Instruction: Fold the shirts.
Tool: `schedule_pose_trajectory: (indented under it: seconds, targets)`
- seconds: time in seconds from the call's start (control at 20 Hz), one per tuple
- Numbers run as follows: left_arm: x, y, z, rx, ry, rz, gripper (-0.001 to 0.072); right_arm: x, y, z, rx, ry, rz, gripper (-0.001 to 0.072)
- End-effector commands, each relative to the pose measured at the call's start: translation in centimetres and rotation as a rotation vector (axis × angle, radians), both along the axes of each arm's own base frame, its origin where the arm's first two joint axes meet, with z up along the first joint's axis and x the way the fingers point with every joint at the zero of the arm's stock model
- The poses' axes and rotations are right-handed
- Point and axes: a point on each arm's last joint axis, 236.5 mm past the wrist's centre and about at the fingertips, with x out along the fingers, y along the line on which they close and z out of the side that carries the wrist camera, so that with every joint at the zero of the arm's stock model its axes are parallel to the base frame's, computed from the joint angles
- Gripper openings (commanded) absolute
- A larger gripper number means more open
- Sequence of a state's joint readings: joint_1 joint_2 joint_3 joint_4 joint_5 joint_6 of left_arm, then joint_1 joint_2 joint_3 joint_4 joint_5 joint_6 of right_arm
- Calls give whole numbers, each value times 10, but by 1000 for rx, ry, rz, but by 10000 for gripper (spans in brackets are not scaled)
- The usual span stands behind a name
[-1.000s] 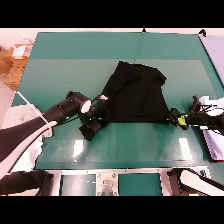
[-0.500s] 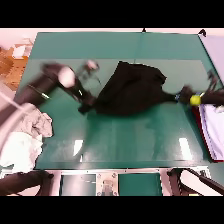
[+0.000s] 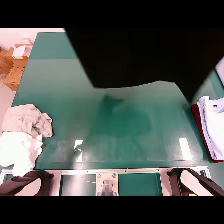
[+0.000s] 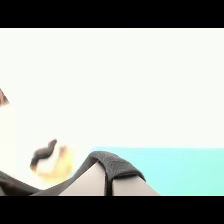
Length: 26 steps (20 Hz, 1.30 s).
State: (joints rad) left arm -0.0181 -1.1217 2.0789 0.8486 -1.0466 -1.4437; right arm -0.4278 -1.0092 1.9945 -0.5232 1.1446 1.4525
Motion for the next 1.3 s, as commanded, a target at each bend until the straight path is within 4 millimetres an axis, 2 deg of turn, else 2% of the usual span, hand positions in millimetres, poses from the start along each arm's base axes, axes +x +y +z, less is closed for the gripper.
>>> schedule_pose_trajectory:
  seconds: [0.0,0.1,0.2,0.3,0.4,0.5,0.6,0.7,0.75,0.85,0.9,1.0,1.1,1.2,1.25]
  targets:
    - [-74,30,103,-196,-322,73,21,-60,17,70,8,-228,-33,12]
    - [-102,31,117,-188,-388,82,21,-59,17,61,14,-201,-31,12]
    - [-108,25,110,-143,-377,68,21,-46,14,40,24,-131,-21,12]
    - [-90,22,91,-117,-314,62,21,-24,8,10,35,-34,-9,12]
    - [-51,25,57,-102,-227,81,21,4,-3,-30,66,76,-7,12]
    - [4,27,0,-80,-91,93,21,37,-13,-87,94,204,0,12]
    - [67,19,-83,-49,91,77,22,71,-20,-162,131,354,6,12]
    - [127,-8,-180,28,230,43,22,110,-34,-249,187,483,-48,12]
    - [157,-25,-228,75,265,37,22,127,-47,-292,219,536,-106,12]
    - [206,-53,-301,76,329,56,21,156,-77,-374,270,647,-223,12]
    - [224,-61,-325,16,363,78,22,167,-88,-407,289,707,-252,12]
    - [246,-79,-368,-47,422,75,22,185,-97,-455,297,795,-262,13]
    - [250,-93,-404,-46,483,38,22,200,-97,-490,293,857,-251,13]
    - [248,-96,-421,-36,521,16,24,206,-99,-513,301,899,-252,15]
    - [247,-93,-421,-34,526,11,175,206,-102,-517,299,904,-255,94]
